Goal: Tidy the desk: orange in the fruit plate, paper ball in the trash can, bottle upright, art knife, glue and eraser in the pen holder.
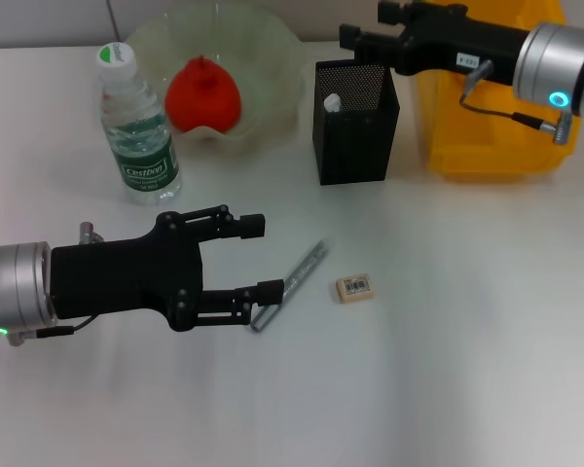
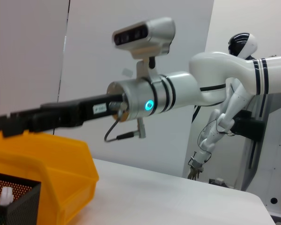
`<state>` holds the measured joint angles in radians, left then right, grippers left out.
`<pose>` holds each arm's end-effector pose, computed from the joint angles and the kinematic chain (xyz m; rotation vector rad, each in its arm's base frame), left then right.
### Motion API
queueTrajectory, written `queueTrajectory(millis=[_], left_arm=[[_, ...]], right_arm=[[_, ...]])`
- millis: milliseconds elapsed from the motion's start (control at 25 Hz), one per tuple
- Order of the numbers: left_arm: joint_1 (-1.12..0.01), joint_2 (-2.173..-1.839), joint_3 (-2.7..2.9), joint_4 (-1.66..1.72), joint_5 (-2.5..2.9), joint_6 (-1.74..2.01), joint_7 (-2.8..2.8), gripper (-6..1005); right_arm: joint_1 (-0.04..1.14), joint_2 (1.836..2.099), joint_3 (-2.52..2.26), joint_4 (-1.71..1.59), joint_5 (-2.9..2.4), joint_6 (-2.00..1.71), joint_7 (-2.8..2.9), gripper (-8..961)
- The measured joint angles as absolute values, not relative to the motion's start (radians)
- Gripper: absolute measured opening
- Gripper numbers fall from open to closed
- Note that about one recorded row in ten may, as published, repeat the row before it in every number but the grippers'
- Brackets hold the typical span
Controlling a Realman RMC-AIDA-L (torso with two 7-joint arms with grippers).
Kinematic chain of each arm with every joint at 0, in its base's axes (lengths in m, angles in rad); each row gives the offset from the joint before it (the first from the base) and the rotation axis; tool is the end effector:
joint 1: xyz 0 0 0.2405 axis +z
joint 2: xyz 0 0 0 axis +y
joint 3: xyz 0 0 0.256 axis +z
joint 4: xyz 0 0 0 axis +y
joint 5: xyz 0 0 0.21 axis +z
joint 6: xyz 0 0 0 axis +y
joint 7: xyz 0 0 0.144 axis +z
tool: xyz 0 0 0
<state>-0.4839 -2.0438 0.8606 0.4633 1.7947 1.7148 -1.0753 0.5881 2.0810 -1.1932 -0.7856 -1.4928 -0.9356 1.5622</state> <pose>-0.2566 0.2855 -0.0208 -2.8487 -0.3480 -0.9712 0.1868 0.4164 -0.0079 -2.3765 0.6367 0.7527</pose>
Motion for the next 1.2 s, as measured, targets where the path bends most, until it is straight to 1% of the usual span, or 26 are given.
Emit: queueTrajectory(millis=[80, 120, 160, 240, 320, 360, 440, 480, 520, 560, 640, 800, 920, 960, 1000, 1080, 1200], left_arm=[[-0.483, -2.043, 0.861, 0.463, 1.795, 1.717, -1.075, 792], [-0.483, -2.043, 0.861, 0.463, 1.795, 1.717, -1.075, 792], [-0.483, -2.042, 0.861, 0.463, 1.795, 1.719, -1.075, 792], [-0.481, -2.042, 0.861, 0.463, 1.795, 1.720, -1.075, 792], [-0.480, -2.042, 0.861, 0.463, 1.795, 1.721, -1.075, 792], [-0.480, -2.042, 0.861, 0.463, 1.795, 1.722, -1.075, 792], [-0.478, -2.041, 0.865, 0.463, 1.795, 1.722, -1.075, 792], [-0.475, -2.041, 0.873, 0.463, 1.795, 1.721, -1.075, 792], [-0.475, -2.041, 0.873, 0.463, 1.795, 1.721, -1.075, 792], [-0.475, -2.040, 0.877, 0.462, 1.795, 1.719, -1.075, 792], [-0.473, -2.038, 0.882, 0.461, 1.795, 1.715, -1.074, 792], [-0.470, -2.037, 0.884, 0.461, 1.805, 1.714, -1.070, 793], [-0.469, -2.037, 0.883, 0.462, 1.822, 1.713, -1.070, 793], [-0.469, -2.037, 0.881, 0.462, 1.830, 1.711, -1.070, 793], [-0.469, -2.037, 0.879, 0.462, 1.835, 1.708, -1.069, 793], [-0.468, -2.035, 0.877, 0.463, 1.840, 1.701, -1.067, 793], [-0.459, -2.024, 0.877, 0.464, 1.843, 1.688, -1.066, 793]], right_arm=[[0.561, 2.080, -1.142, -0.820, -1.436, -1.070, 1.562, 520], [0.561, 2.080, -1.142, -0.820, -1.436, -1.070, 1.562, 536], [0.550, 2.077, -1.090, -0.836, -1.422, -1.202, 1.565, 553], [0.548, 2.073, -1.067, -0.841, -1.421, -1.275, 1.567, 642], [0.553, 2.052, -1.043, -0.846, -1.433, -1.425, 1.578, 731], [0.562, 2.034, -1.042, -0.850, -1.456, -1.486, 1.594, 776], [0.585, 2.005, -1.050, -0.864, -1.521, -1.555, 1.635, 805], [0.616, 1.988, -1.052, -0.890, -1.641, -1.604, 1.691, 820], [0.616, 1.988, -1.052, -0.890, -1.641, -1.604, 1.691, 819], [0.638, 1.985, -1.052, -0.926, -1.752, -1.621, 1.736, 818], [0.649, 1.987, -1.052, -0.947, -1.813, -1.626, 1.756, 817], [0.698, 2.013, -1.054, -1.005, -2.024, -1.661, 1.825, 816], [0.742, 2.041, -1.054, -1.024, -2.172, -1.685, 1.859, 816], [0.767, 2.058, -1.054, -1.027, -2.250, -1.691, 1.872, 816], [0.767, 2.058, -1.054, -1.027, -2.250, -1.691, 1.872, 817], [0.791, 2.071, -1.063, -1.025, -2.319, -1.694, 1.883, 817], [0.817, 2.076, -1.131, -1.008, -2.367, -1.682, 1.916, 817]])
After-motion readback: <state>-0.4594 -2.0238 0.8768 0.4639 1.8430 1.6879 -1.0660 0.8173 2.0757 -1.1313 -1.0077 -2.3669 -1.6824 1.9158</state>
